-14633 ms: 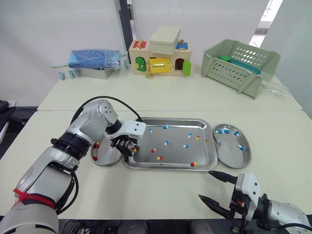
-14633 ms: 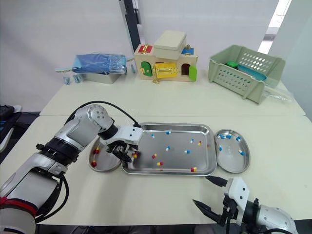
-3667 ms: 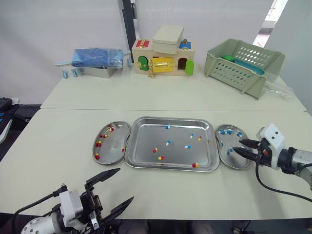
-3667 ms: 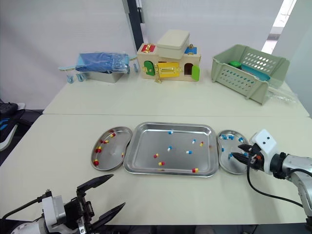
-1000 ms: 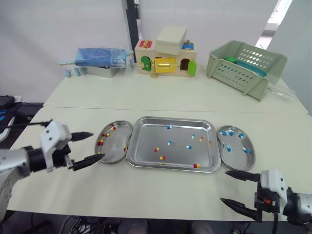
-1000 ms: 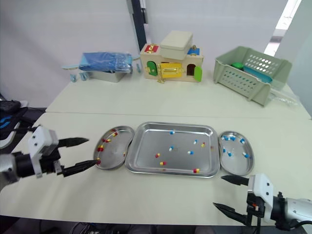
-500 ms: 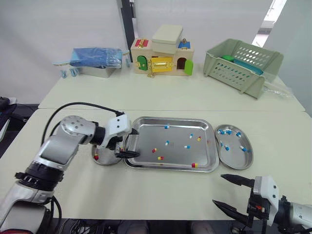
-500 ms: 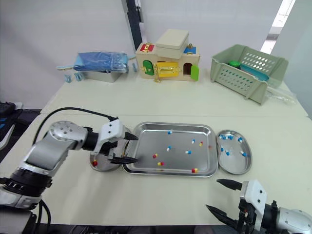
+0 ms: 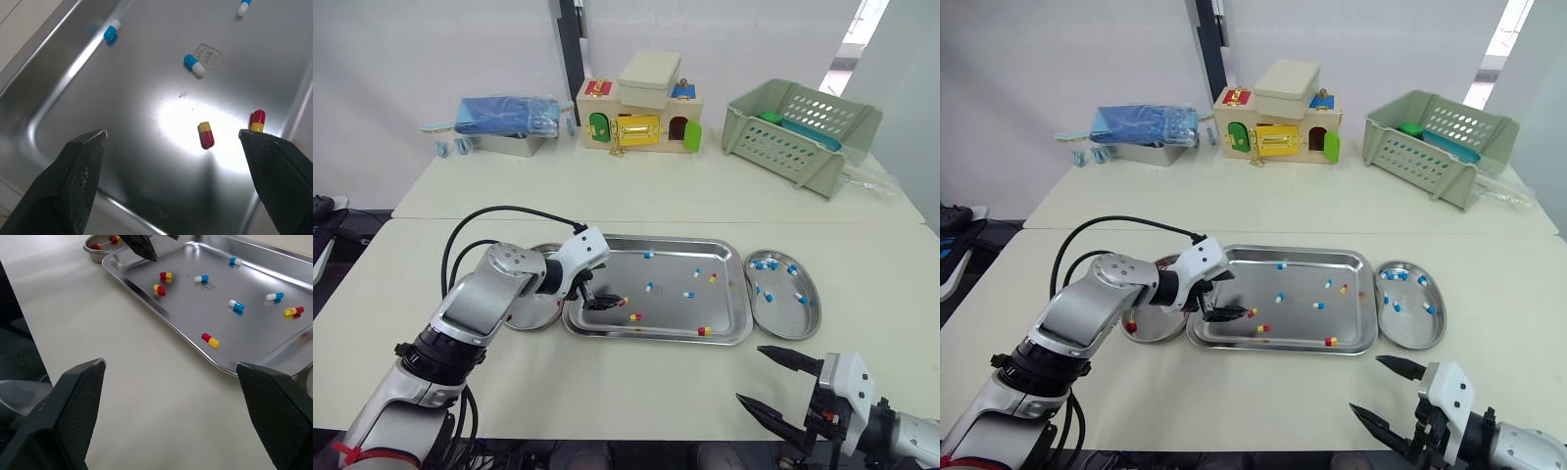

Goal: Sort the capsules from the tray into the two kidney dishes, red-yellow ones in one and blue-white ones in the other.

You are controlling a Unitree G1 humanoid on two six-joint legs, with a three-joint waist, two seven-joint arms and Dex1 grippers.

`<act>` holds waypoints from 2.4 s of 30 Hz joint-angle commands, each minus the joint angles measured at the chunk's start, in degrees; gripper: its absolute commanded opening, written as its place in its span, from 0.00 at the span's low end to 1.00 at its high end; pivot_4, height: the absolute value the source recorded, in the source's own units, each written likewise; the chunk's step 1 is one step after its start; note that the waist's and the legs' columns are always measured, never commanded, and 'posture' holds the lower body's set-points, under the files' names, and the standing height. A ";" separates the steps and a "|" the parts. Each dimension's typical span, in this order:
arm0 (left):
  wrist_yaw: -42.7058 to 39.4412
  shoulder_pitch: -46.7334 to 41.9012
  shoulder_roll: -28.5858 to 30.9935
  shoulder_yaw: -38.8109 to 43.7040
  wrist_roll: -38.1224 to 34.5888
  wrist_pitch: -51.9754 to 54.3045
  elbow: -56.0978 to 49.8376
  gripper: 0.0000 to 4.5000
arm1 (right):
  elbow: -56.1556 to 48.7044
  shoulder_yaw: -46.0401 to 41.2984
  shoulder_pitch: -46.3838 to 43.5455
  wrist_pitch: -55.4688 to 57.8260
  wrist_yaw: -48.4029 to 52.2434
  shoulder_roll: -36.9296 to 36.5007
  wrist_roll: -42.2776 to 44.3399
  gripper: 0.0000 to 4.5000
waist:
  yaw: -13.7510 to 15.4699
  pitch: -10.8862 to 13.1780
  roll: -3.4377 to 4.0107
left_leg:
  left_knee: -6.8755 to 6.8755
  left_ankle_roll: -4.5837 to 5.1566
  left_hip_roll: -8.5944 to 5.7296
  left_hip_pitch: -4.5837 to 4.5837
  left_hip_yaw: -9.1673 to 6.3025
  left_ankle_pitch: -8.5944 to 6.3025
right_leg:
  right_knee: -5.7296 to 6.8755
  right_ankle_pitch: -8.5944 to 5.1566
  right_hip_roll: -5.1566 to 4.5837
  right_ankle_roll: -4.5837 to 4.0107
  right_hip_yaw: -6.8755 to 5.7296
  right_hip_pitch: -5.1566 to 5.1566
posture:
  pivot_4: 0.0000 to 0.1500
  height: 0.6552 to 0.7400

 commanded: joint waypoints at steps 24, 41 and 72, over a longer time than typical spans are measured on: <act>4.46 1.37 -3.56 -6.88 5.86 -0.13 -1.60 0.83 | 0.59 -0.62 1.89 -1.86 -0.16 -0.43 -0.28 1.00 | 0.44 -0.02 0.00 | 0.01 0.00 -0.01 0.00 0.01 0.00 | -0.01 0.00 -0.01 0.00 0.01 0.01 | 1.00 1.00; 4.91 1.30 -2.73 -7.34 6.48 0.44 -1.78 0.02 | -0.83 -0.96 2.03 -1.06 -0.54 -1.14 0.49 1.00 | 0.45 -0.08 0.05 | 0.02 0.00 -0.01 0.05 0.01 0.00 | 0.00 0.00 -0.01 0.00 0.01 0.06 | 1.00 1.00; 10.54 12.37 11.35 25.23 -9.29 20.47 -12.41 0.02 | 5.42 4.54 -8.00 -2.87 8.39 -5.58 1.06 1.00 | 0.47 -0.04 -0.01 | 0.00 0.00 0.00 0.02 0.00 0.00 | -0.01 0.00 -0.02 0.00 -0.01 0.01 | 1.00 1.00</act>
